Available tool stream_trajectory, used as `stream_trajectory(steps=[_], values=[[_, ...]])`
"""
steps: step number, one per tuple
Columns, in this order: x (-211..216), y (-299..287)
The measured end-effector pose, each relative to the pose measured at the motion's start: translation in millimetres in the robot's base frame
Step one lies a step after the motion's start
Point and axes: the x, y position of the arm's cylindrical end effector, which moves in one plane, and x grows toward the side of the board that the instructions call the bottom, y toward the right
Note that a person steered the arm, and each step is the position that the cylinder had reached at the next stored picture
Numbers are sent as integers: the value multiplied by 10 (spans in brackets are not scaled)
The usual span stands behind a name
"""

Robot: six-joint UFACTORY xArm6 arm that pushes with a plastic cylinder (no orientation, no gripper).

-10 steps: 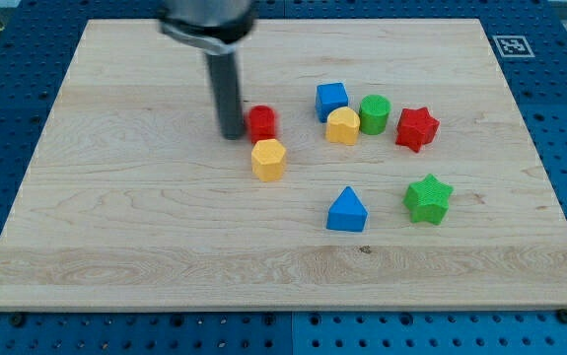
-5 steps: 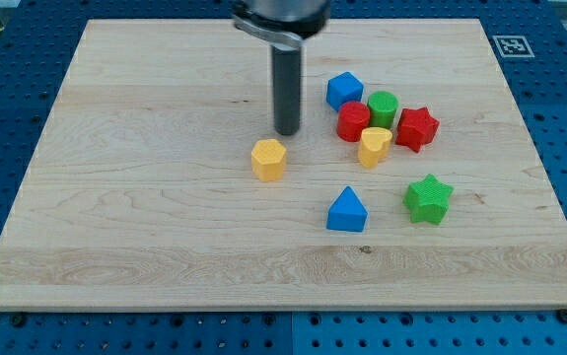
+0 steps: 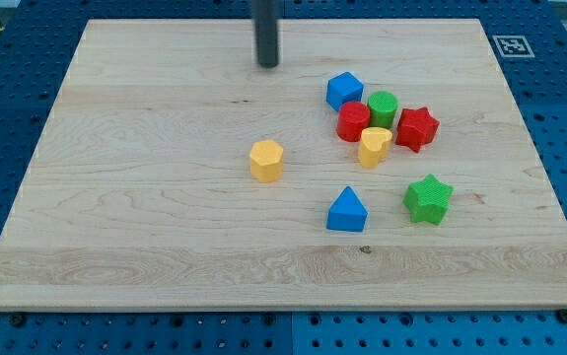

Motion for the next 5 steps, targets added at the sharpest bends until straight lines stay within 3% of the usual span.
stream_trajectory(steps=[1,2,3,5], values=[[-61,940],[530,1669],[1139,1548],[1150,-13]])
